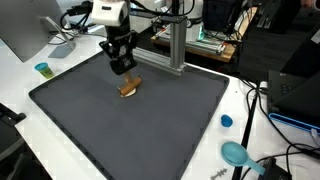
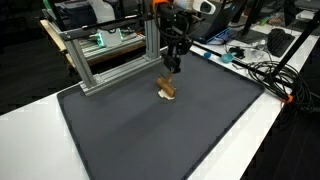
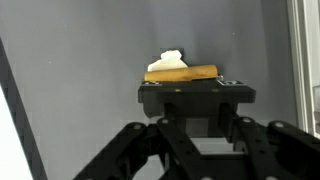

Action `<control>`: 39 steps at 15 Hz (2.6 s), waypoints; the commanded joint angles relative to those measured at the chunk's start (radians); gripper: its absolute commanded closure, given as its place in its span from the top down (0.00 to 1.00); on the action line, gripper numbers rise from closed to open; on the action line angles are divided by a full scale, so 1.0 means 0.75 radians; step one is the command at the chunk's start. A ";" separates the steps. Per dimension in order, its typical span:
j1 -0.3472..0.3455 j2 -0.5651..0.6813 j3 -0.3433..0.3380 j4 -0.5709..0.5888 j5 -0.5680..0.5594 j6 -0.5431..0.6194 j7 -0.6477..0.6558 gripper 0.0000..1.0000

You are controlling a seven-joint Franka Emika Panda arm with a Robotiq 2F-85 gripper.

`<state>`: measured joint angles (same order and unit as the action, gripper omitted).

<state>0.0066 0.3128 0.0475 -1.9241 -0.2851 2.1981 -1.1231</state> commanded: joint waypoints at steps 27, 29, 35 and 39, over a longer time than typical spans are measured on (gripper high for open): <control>-0.077 -0.147 -0.023 0.102 0.236 -0.174 0.312 0.21; -0.073 -0.142 -0.022 0.099 0.217 -0.192 0.271 0.46; -0.046 -0.127 -0.061 0.115 0.113 -0.168 0.693 0.21; -0.087 -0.088 -0.017 0.156 0.301 -0.324 0.623 0.21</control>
<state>-0.0439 0.2252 0.0175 -1.8530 -0.1561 2.0393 -0.6156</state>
